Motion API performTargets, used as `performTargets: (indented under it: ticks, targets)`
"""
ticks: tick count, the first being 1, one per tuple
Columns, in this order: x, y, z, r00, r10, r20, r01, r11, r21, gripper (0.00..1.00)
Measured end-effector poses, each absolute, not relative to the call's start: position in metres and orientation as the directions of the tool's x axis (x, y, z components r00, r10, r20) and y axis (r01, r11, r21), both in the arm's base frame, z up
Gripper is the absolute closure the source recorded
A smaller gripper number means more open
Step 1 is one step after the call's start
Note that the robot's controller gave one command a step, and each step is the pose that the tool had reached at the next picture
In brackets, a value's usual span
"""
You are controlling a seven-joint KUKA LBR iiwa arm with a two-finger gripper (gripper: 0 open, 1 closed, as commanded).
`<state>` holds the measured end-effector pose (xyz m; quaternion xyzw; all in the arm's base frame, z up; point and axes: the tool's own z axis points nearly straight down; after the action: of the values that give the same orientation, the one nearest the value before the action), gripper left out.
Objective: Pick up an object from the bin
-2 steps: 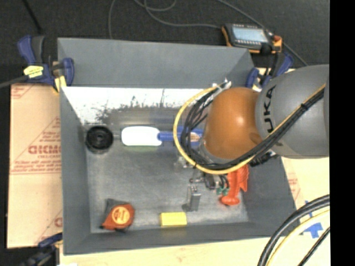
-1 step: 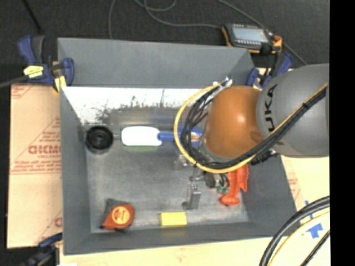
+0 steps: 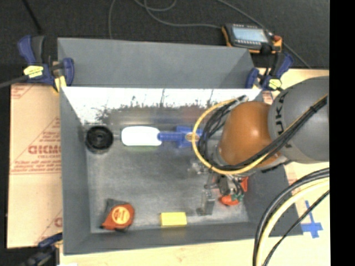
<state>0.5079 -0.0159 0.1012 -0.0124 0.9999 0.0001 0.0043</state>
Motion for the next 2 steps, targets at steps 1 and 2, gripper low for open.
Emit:
performTargets:
  ticks: [1,2]
  targets:
    - [0.507,-0.039,0.074,-0.989,-0.147,0.001,-0.147,0.989,-0.002,0.00]
    - [0.507,-0.055,0.110,-0.992,-0.127,0.008,-0.127,0.992,0.002,0.00]
